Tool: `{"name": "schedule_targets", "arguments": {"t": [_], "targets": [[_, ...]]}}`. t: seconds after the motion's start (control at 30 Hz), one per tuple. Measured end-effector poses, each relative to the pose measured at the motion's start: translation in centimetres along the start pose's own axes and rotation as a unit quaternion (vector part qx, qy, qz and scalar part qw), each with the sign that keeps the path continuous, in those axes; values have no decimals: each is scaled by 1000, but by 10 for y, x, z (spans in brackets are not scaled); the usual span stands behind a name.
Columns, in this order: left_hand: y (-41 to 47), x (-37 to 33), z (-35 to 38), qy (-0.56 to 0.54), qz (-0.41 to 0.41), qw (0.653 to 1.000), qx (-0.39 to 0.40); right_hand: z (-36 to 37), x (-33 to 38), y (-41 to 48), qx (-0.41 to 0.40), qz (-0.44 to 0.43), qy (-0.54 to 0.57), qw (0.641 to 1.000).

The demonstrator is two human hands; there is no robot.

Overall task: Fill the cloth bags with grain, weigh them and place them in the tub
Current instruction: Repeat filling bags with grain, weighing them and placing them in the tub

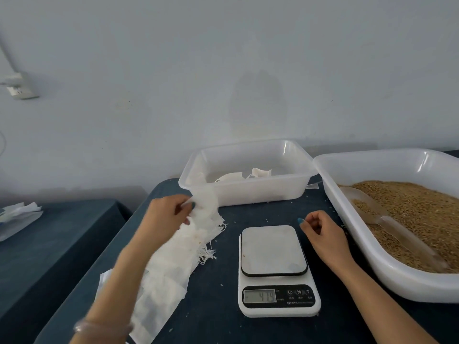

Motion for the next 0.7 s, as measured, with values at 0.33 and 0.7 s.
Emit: {"name": "schedule_targets", "arguments": {"t": [0.33, 0.7], "targets": [[16, -100, 80, -111, 107, 981, -118, 0, 27, -5, 47, -105, 69, 991], [13, -84, 112, -469, 10, 882, -47, -2, 29, -8, 29, -93, 124, 987]]}}
Point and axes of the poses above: each hand's wrist, its own y-axis towards the middle knuckle, its own z-axis out of the palm, x = y × z, the point moved 4 cm from there along y, towards the middle knuckle, and after that the axes turned 12 degrees about x, right-handed, at the moved point
